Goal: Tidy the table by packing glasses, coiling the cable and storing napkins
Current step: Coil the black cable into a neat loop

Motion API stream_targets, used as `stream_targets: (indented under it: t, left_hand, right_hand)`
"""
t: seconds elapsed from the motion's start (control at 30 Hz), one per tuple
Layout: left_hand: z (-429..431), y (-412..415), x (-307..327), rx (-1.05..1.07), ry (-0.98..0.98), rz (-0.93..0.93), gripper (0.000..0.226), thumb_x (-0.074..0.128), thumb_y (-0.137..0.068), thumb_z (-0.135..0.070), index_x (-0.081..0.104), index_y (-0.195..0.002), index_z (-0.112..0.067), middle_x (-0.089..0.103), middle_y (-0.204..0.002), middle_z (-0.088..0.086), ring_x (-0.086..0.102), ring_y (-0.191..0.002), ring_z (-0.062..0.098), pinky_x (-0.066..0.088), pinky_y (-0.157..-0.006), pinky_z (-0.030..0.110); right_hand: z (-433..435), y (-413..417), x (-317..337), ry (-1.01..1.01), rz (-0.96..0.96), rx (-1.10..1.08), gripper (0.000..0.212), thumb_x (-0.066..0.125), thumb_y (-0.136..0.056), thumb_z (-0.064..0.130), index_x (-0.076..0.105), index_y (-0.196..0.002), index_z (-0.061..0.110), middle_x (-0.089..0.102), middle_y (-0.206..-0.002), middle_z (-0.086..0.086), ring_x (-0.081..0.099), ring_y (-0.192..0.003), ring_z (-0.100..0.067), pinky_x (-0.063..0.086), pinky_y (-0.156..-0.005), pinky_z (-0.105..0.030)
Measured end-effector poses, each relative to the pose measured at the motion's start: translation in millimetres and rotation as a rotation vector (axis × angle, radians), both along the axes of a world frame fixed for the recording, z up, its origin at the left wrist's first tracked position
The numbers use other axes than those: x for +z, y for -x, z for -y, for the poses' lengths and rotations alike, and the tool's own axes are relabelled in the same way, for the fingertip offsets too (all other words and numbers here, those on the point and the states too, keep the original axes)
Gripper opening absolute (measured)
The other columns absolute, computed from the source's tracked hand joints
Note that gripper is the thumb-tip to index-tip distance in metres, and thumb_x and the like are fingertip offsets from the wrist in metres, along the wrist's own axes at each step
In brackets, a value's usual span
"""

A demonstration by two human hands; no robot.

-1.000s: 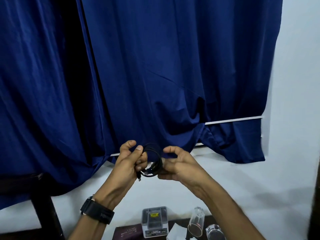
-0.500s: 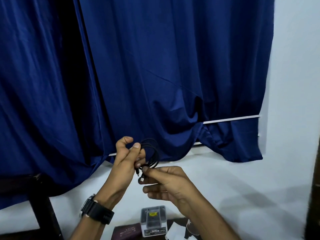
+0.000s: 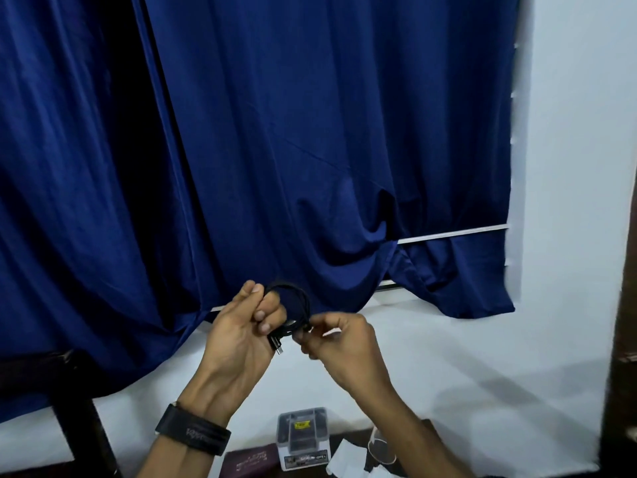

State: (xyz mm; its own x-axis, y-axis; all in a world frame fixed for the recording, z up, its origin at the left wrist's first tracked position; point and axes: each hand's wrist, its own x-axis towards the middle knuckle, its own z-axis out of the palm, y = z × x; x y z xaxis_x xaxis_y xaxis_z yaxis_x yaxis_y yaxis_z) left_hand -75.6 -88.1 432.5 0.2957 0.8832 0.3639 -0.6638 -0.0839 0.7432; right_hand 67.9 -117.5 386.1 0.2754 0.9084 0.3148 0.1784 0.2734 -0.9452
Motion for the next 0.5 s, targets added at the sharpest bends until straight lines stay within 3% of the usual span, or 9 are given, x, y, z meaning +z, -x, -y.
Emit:
stream_targets:
  t: [0.13,0.2,0.3,0.4,0.5]
  left_hand:
    - [0.5,-1.8,1.8,0.027,-0.006,-0.004,0.034,0.037,-0.106,-0.008,0.042,-0.076,-0.023,0.027,-0.062,-0.004,0.029,-0.049,0.007,0.022,-0.07,0.026]
    - [-3.1,-4.1,0.7,0.066,-0.019,-0.032,0.029,0.036,-0.107,-0.007,0.044,-0.084,-0.023,0.033,-0.057,-0.005,0.032,-0.045,0.007,0.029,-0.074,0.029]
    - [-8.8,-6.4,-4.1,0.137,-0.102,-0.157,0.02,0.034,-0.109,-0.008,0.044,-0.101,-0.023,0.038,-0.053,-0.008,0.037,-0.043,0.006,0.033,-0.072,0.03]
    - [-14.2,-4.3,-8.7,0.266,-0.272,-0.372,0.018,0.034,-0.111,-0.013,0.04,-0.113,-0.03,0.043,-0.055,-0.012,0.043,-0.05,0.005,0.041,-0.072,0.029]
    - [-15.6,-2.0,-11.3,0.315,-0.393,-0.487,0.018,0.036,-0.11,-0.019,0.038,-0.118,-0.035,0.049,-0.059,-0.014,0.051,-0.059,0.004,0.049,-0.072,0.024]
  right_hand:
    - [-2.5,-0.6,7.7,-0.016,-0.308,0.293,0.027,0.072,-0.086,-0.004,0.081,-0.1,0.017,0.078,-0.088,-0.005,0.073,-0.081,-0.017,0.061,-0.08,-0.028]
    - [-0.4,-0.2,8.4,0.015,-0.444,0.458,0.038,0.066,-0.077,-0.011,0.078,-0.107,0.01,0.076,-0.097,-0.014,0.072,-0.091,-0.025,0.061,-0.086,-0.033]
    - [3.1,-1.8,7.6,0.036,-0.63,0.602,0.052,0.06,-0.07,-0.005,0.066,-0.122,-0.009,0.071,-0.111,-0.024,0.068,-0.103,-0.035,0.056,-0.101,-0.046]
    - [4.2,1.5,5.2,-0.026,-0.603,0.505,0.027,0.068,-0.091,0.002,0.069,-0.117,-0.006,0.073,-0.112,-0.023,0.072,-0.103,-0.029,0.057,-0.1,-0.044]
    - [1.6,4.2,2.1,-0.085,-0.544,0.376,0.015,0.064,-0.097,0.003,0.072,-0.109,0.0,0.077,-0.107,-0.019,0.073,-0.107,-0.03,0.06,-0.091,-0.038]
